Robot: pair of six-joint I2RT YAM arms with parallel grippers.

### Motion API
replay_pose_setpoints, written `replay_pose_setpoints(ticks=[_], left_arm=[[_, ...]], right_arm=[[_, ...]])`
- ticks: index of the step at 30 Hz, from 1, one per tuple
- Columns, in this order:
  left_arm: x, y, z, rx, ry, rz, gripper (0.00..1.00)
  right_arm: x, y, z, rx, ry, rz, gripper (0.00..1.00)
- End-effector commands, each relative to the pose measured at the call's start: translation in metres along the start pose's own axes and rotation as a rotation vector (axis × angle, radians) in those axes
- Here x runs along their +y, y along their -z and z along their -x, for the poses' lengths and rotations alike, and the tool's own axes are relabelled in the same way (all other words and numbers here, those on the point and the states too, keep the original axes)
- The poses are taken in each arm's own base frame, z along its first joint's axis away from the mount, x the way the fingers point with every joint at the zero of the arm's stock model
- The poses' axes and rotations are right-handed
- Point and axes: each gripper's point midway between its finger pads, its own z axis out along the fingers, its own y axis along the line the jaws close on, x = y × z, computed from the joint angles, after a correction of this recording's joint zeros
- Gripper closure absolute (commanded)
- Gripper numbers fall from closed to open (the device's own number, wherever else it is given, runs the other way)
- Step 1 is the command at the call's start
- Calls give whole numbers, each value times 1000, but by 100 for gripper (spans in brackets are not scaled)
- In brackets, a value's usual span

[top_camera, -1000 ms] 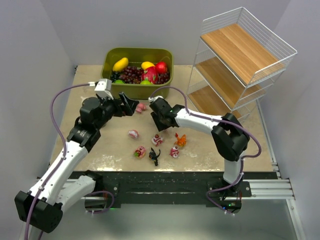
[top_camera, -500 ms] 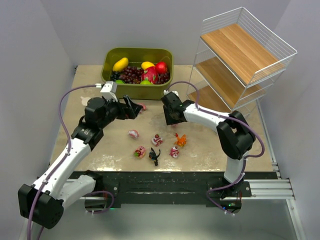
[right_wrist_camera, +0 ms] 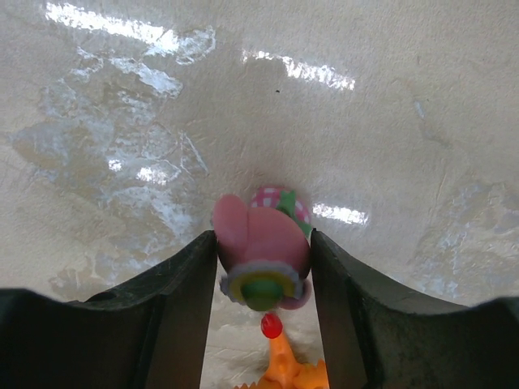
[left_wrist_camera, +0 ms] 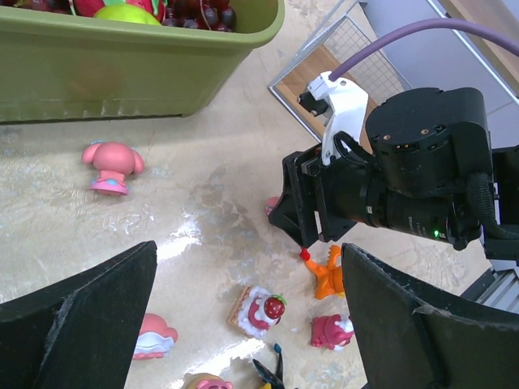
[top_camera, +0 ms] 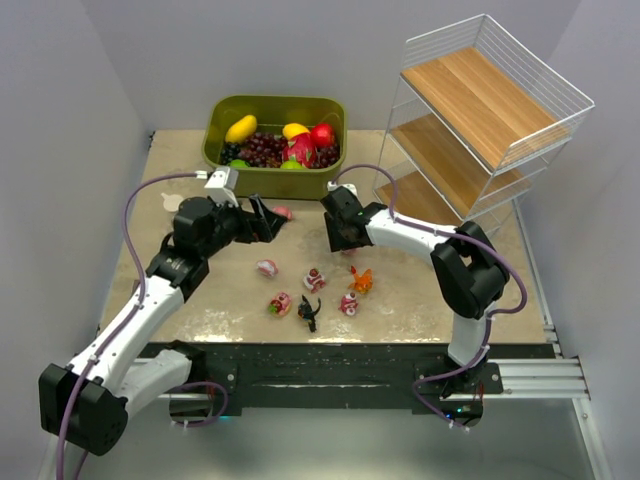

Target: Place and organize the plastic toys onto the shelf

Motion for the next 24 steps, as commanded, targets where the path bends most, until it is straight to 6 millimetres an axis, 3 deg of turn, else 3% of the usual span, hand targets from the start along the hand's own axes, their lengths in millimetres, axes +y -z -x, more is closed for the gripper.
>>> replay_pose_setpoints(ticks=[1,7,12,19,24], left_arm=[[-5,-3,11,-38,-2,-23,0],[-4,-5,10,-31,-7,-22,0],[-1,-10,10,-24,-5,-10,0],[3,-16,31,-87,-71,18,0],[-16,-25,30,-67,-158,-95,0]], right_arm=[[0,-3,7,-36,-24,-18,45],[1,-1,9,-41,-28,-7,36],[4,21,30,-104,-45,26,19],[8,74,65,-199,-75,102,12],[6,118,86,-271,-83,152,10]])
